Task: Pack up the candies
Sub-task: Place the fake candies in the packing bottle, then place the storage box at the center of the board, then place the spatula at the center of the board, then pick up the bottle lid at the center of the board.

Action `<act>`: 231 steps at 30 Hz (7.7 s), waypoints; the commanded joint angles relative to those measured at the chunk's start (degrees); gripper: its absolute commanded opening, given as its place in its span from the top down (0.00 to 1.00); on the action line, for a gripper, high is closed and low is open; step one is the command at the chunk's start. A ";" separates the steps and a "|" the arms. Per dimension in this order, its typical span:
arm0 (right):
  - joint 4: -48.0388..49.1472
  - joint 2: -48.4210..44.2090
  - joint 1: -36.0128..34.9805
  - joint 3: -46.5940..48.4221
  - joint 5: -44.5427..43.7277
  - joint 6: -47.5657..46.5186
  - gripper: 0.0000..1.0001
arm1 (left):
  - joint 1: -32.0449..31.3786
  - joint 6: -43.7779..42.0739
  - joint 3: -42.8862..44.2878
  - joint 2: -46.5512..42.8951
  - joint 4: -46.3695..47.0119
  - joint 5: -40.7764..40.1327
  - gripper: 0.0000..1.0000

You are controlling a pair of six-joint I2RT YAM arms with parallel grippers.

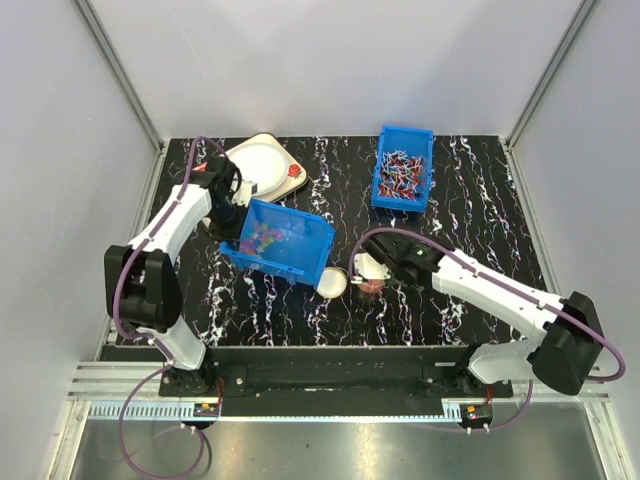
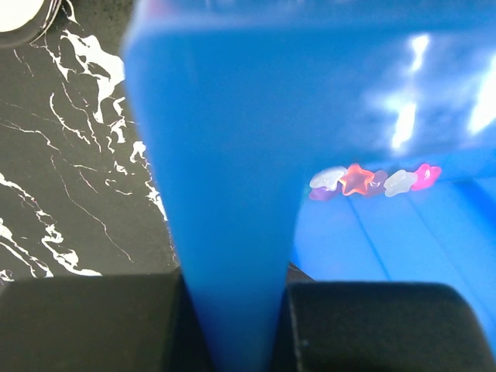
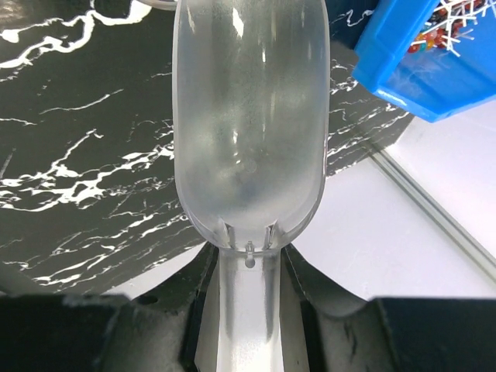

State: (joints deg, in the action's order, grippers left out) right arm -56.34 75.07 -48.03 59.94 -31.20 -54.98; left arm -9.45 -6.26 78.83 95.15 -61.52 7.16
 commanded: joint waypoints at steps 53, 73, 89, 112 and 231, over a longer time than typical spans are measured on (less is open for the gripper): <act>50.54 -13.81 46.60 -11.87 17.83 32.65 1.00 | 35.73 -20.02 -11.15 -1.03 5.18 4.27 1.00; 38.23 -2.83 36.29 6.14 37.36 33.01 1.00 | 39.25 -20.46 -9.83 4.25 7.20 5.14 0.67; 36.21 26.26 19.73 33.73 40.78 39.77 1.00 | 39.34 -18.61 -6.85 -2.43 2.90 11.03 0.29; 31.82 55.45 18.06 53.34 38.76 45.40 0.96 | 39.25 -12.90 2.91 -20.97 -1.59 29.84 0.01; 33.48 -23.30 21.22 0.96 44.30 25.97 0.00 | -35.46 -48.32 -21.26 -7.54 29.08 21.50 0.08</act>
State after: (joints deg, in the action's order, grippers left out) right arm -28.62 54.26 -28.67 60.40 14.50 -32.03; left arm -43.94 -52.51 56.60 84.71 -36.82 29.39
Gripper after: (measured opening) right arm 0.994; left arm 0.949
